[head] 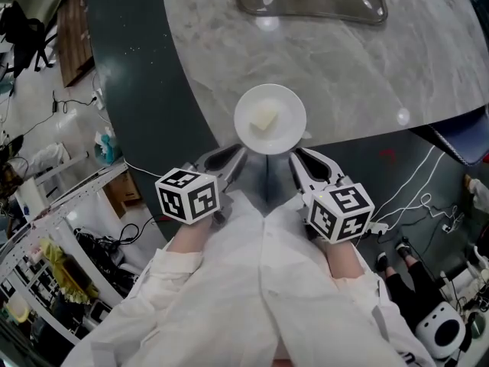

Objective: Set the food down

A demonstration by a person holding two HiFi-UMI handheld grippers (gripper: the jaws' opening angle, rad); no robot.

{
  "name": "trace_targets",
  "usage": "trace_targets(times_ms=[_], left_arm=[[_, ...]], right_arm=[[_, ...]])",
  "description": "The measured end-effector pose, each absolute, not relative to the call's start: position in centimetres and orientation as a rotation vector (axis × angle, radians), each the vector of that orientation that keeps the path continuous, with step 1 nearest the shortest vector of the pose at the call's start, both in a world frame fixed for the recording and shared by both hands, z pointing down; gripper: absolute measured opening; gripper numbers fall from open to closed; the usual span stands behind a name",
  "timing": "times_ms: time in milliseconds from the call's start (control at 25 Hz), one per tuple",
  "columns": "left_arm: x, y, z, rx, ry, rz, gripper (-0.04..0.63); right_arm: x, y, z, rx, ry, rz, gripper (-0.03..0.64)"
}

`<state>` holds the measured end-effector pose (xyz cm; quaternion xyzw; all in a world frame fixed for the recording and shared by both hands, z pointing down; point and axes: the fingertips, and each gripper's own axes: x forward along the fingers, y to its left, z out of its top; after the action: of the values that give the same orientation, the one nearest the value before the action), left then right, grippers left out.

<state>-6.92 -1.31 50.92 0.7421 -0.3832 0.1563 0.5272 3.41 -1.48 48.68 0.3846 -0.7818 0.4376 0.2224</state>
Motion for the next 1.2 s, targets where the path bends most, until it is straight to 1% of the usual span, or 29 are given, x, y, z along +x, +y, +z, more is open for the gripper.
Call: trace_targets(times_ms=[200, 240, 320, 360, 400, 440, 640, 800, 1200], left_arm=[[-7.2, -2.1, 51.2, 1.77, -0.933, 0.378, 0.038], [-7.1, -2.2, 51.4, 1.767, -0.93, 0.38, 0.045], [-6.8, -2.3, 51.9, 1.758, -0.915, 0.379, 0.092], [-6.6, -2.4, 52.0, 1.754, -0.908, 0.376, 0.107], [-6.5, -2.4, 52.1, 1.75, -0.903, 0.374, 0.112], [-6.4, -2.4, 52.1, 1.749, -0.9, 0.376, 0.115], [-6.2, -2.7, 52.2, 1.742, -0.9, 0.371, 0.13], [-6.0, -2.9, 52.2, 1.732, -0.906, 0.351, 0.13], [-6.2, -3.3, 52.3, 1.755, -0.939, 0.367, 0.129]], right_arm=[[3.3, -1.6, 49.3, 1.075, -2.135, 1.24, 0.006], [3.5, -1.8, 49.6, 1.086, -2.125, 1.244, 0.006], [4.0, -2.1, 50.2, 1.11, -2.108, 1.254, 0.01], [4.1, -2.3, 50.5, 1.119, -2.103, 1.262, 0.046], [4.2, -2.4, 50.7, 1.127, -2.1, 1.275, 0.103], [4.3, -2.5, 50.8, 1.135, -2.095, 1.286, 0.112], [4.8, -3.1, 51.5, 1.174, -2.059, 1.296, 0.112], [4.9, -3.3, 52.0, 1.183, -2.041, 1.35, 0.111], [4.7, -4.0, 52.5, 1.244, -2.012, 1.328, 0.109]])
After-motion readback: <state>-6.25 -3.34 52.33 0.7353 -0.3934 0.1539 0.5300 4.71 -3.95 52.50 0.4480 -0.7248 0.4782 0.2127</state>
